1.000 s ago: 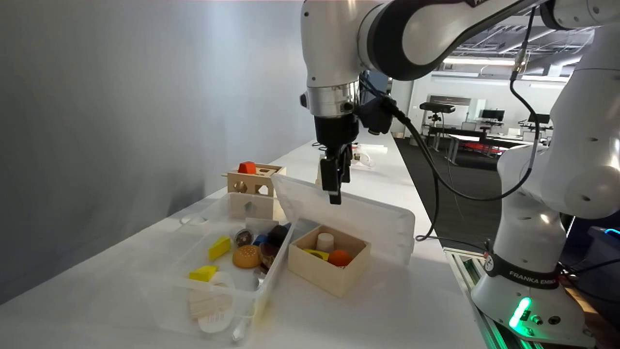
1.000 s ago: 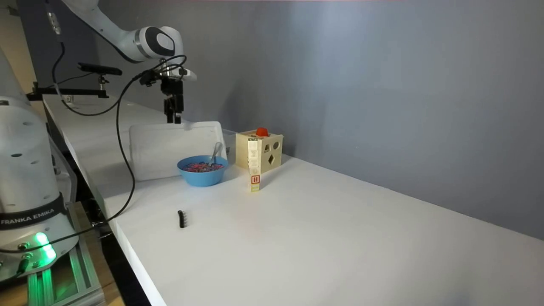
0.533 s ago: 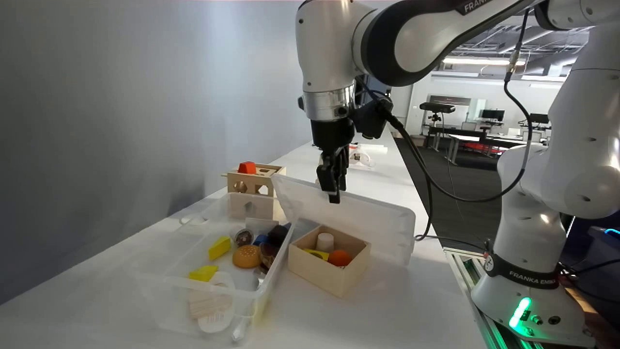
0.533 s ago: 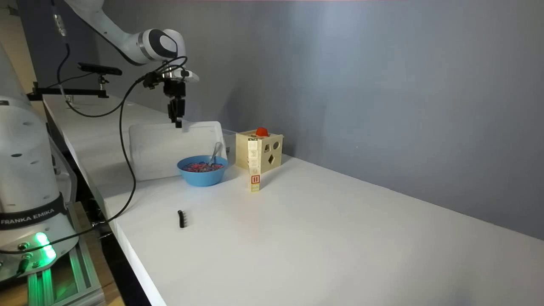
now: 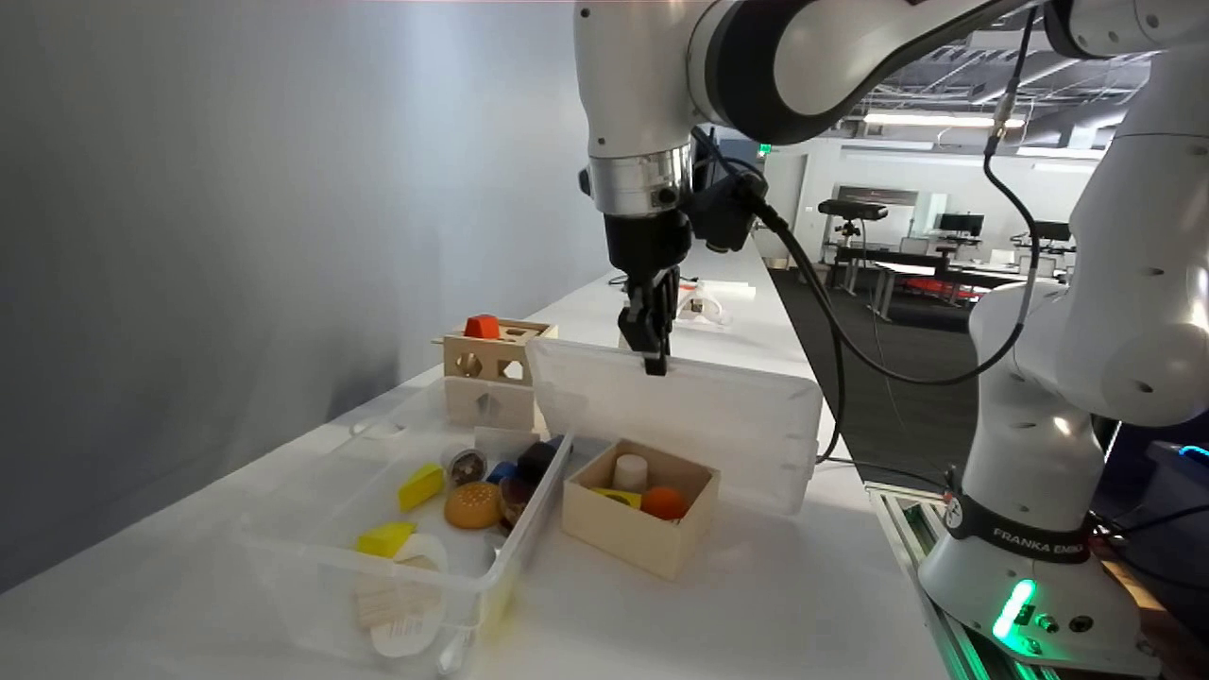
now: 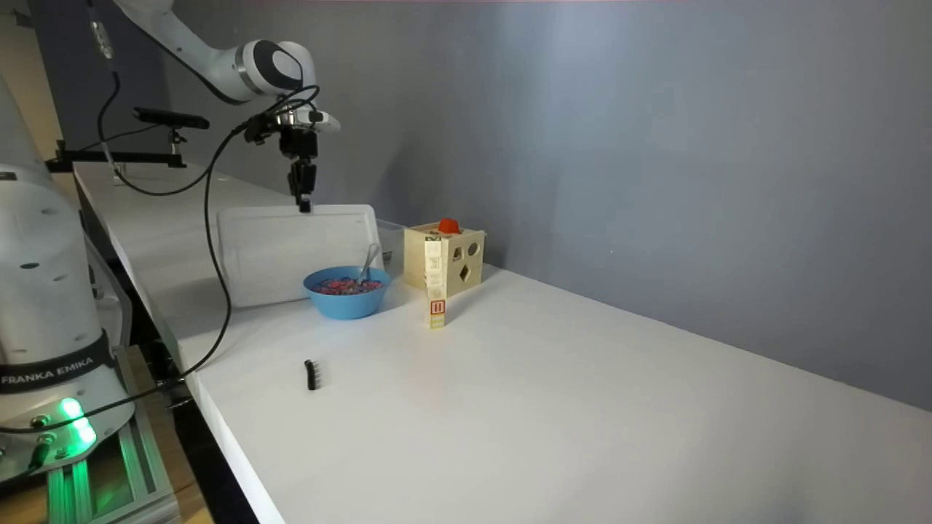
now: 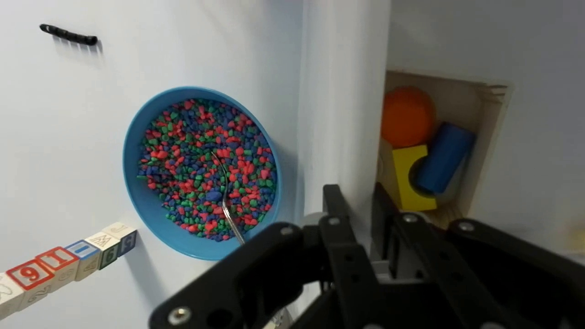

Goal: Put the white lid on the transparent bowl

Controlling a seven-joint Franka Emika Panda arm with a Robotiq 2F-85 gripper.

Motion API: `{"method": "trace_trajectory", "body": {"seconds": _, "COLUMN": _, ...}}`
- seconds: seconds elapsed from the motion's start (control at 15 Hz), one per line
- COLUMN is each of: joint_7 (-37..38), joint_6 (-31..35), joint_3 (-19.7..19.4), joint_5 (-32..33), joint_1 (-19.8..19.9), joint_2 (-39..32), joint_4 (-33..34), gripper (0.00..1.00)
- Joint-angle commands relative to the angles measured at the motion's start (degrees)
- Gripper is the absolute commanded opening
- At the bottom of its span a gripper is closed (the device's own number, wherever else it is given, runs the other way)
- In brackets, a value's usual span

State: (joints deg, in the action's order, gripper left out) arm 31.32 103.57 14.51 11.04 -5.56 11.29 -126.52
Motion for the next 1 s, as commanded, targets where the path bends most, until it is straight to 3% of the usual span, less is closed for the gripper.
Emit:
{"method": "trace_trajectory", "body": {"seconds": 0.0, "joint_7": 0.80, "joint_6": -7.68, "joint_3": 0.41, "joint_5": 1.67, "joint_1": -1.08, "joint_2": 2.15, "joint_4": 2.22, "gripper": 0.04}}
{"method": "trace_trajectory", "body": {"seconds": 0.4, "joint_7": 5.26, "joint_6": -17.88, "joint_3": 3.10, "joint_5": 8.58, "joint_1": -1.66, "joint_2": 6.95, "joint_4": 4.88, "gripper": 0.04}}
{"method": "trace_trajectory", "body": {"seconds": 0.53, "joint_7": 5.05, "joint_6": -17.93, "joint_3": 3.88, "joint_5": 12.80, "joint_1": -1.97, "joint_2": 8.68, "joint_4": 5.31, "gripper": 0.04}}
{"method": "trace_trajectory", "body": {"seconds": 0.93, "joint_7": -4.57, "joint_6": -13.93, "joint_3": 5.31, "joint_5": 24.41, "joint_1": -4.37, "joint_2": 11.21, "joint_4": 6.52, "gripper": 0.04}}
